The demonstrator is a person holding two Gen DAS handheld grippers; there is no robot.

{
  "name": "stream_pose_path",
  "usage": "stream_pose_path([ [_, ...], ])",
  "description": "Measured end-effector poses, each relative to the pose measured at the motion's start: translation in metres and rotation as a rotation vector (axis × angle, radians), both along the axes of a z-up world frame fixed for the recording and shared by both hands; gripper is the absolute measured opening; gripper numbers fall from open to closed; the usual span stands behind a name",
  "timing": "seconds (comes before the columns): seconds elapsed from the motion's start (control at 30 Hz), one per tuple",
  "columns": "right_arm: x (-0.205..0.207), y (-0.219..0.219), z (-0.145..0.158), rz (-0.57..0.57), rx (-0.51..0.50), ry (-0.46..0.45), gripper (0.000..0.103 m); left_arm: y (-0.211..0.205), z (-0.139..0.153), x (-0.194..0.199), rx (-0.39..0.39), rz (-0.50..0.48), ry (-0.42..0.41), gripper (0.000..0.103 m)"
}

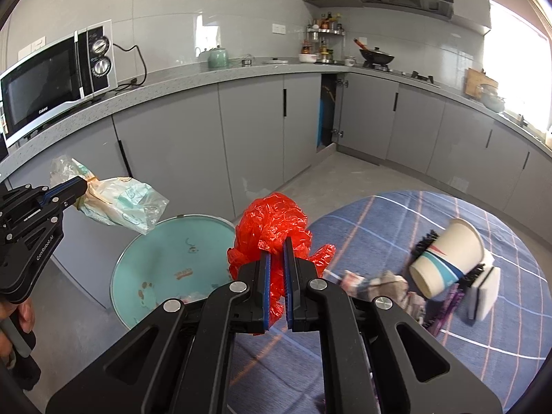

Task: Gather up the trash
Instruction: 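Carry the clear bag and red bag over the teal bin, then open both tools to drop the two bags into the teal bin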

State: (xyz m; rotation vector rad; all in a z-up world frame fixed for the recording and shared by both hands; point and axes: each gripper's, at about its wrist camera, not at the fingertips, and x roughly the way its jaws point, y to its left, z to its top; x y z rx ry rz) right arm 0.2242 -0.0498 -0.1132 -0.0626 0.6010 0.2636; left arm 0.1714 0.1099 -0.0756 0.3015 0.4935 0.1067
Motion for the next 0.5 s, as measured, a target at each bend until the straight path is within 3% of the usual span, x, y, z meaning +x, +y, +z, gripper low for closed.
stream_pose_path([
  [0.5, 0.012, 0.033, -0.012, 0.06, -0.015, 0.032, 0.007, 0.016, -0.018, 0.009, -0.012, 0.014, 0.041, 0.003],
])
